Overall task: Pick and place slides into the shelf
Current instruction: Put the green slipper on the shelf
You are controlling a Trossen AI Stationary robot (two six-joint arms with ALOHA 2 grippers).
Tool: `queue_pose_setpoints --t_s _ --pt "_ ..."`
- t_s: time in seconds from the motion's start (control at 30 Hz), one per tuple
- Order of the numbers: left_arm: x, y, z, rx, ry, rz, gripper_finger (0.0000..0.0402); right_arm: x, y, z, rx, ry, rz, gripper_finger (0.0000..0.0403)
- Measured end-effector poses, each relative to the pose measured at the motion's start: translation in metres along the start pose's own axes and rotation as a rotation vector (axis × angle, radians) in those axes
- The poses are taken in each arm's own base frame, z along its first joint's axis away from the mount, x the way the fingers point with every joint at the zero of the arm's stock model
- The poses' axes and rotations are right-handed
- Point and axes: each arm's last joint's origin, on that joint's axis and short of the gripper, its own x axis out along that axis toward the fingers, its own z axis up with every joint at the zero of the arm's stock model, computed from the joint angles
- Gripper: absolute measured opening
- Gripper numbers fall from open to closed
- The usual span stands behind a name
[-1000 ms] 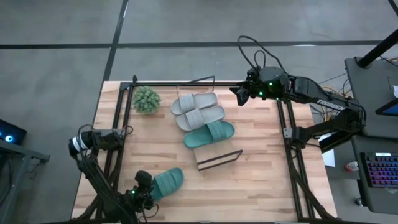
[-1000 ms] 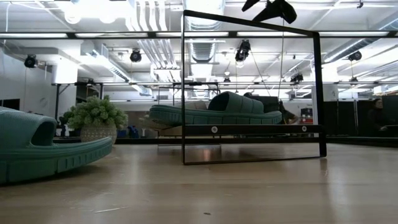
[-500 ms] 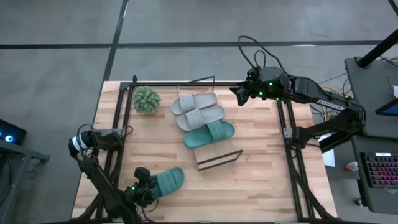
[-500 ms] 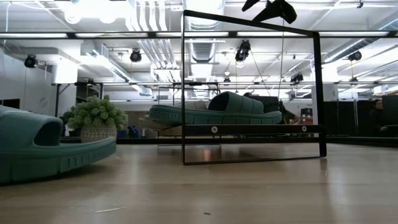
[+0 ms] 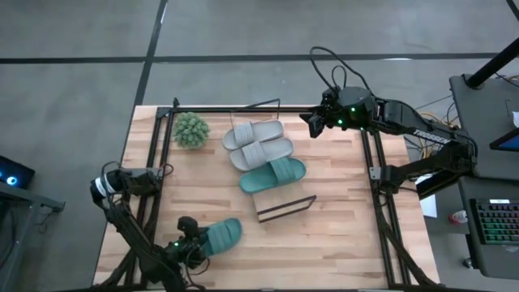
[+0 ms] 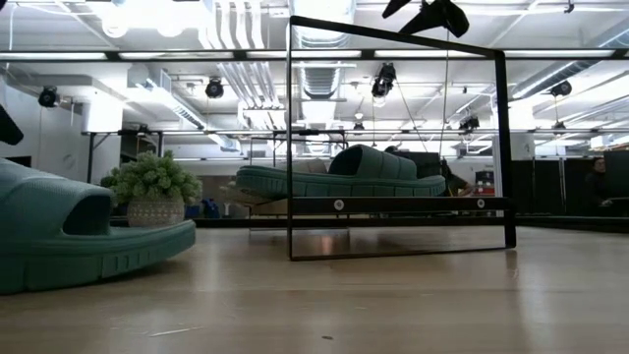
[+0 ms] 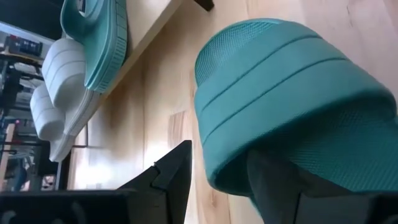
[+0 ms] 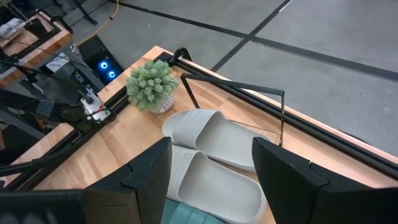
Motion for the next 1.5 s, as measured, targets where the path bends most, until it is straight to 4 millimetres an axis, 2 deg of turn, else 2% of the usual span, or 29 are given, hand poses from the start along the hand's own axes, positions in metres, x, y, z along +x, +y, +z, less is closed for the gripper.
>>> queue_pose_setpoints --t_s 0.17,0.5,0.6,0.8,0.97,1.17,1.5 --pt "0.005 -0.001 0.001 -0.03 -0.006 -0.008 0.0136 0.0 0.0 0.0 0.0 -0.001 -0.001 0.0215" --pt "0.014 -0.003 -0.008 -0.028 -0.006 -0.007 0.0131 0.0 0.0 0.0 0.0 -0.001 -0.001 0.0215" --pt "0.013 -0.003 -0.007 -0.034 -0.009 -0.01 0.0105 0.0 0.0 0.0 0.0 -0.001 -0.001 0.0215" --pt "0.015 -0.003 -0.006 -0.05 -0.019 -0.01 0.0016 0.0 0.0 0.0 0.0 -0.001 -0.001 0.0215" --pt "0.015 0.0 -0.001 -0.07 0.006 -0.031 0.0004 0.0 0.0 0.0 0.0 -0.001 0.0 0.0215" --pt "0.001 0.025 -0.002 -0.021 0.048 -0.034 0.0002 0.0 0.0 0.0 0.004 -0.001 0.0 0.0215" --pt "-0.03 0.082 0.003 -0.136 -0.025 -0.069 0.0001 0.0 0.0 0.0 0.015 0.005 0.011 0.0215"
